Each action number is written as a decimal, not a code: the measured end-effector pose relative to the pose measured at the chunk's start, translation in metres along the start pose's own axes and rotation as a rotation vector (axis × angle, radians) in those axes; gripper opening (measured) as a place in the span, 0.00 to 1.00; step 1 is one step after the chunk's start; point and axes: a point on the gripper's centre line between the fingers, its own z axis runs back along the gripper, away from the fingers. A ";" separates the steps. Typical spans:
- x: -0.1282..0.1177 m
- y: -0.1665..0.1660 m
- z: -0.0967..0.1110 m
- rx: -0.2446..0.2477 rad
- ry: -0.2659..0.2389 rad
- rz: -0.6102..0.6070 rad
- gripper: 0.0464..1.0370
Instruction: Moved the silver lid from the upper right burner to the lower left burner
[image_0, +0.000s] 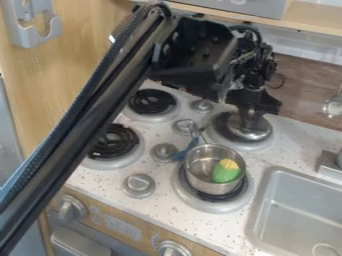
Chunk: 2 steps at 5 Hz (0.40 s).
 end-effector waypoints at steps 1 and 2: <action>0.003 0.001 -0.001 0.008 -0.023 -0.001 0.17; 0.003 0.006 0.003 0.032 -0.046 -0.007 0.17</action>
